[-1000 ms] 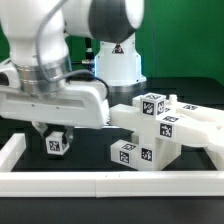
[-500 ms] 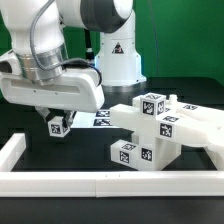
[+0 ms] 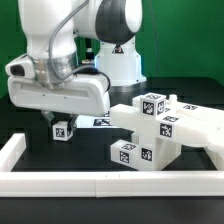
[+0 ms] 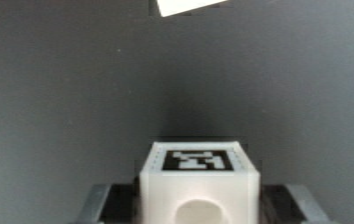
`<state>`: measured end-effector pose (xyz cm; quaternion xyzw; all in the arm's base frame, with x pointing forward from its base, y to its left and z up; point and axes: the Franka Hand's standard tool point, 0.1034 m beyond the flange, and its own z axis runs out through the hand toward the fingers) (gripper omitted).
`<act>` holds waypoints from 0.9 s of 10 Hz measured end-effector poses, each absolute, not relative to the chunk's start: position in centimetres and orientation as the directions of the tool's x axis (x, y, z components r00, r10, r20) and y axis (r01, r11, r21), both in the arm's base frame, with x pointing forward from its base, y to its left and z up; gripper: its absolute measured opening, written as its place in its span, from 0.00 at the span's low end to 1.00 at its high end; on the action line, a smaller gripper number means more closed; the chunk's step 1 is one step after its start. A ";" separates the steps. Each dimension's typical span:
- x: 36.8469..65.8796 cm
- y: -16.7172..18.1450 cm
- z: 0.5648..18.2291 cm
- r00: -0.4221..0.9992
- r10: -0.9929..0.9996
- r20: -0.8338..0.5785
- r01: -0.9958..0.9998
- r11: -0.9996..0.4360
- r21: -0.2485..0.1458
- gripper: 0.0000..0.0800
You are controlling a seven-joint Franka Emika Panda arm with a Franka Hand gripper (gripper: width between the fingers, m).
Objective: Assemble chair
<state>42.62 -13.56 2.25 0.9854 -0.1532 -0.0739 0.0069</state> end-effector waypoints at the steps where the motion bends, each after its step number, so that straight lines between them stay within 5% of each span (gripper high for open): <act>1: 42.5 -13.7 2.1 0.940 -0.306 -0.149 -0.304 -0.952 0.039 0.35; 3: 42.4 -13.7 2.0 0.940 -0.306 -0.149 -0.304 -0.952 0.039 0.44; 4: 42.2 -13.4 2.0 0.936 -0.303 -0.178 -0.303 -0.953 0.031 0.71; 5: 42.4 -12.8 2.5 0.919 -0.286 -0.270 -0.296 -0.955 0.002 0.79; 9: 45.8 -14.6 3.3 0.811 -0.230 -0.538 -0.274 -0.962 -0.002 0.81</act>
Offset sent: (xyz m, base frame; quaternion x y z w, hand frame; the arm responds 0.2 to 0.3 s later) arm 0.0000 0.0000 0.0000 0.0000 0.0000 0.0000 1.0000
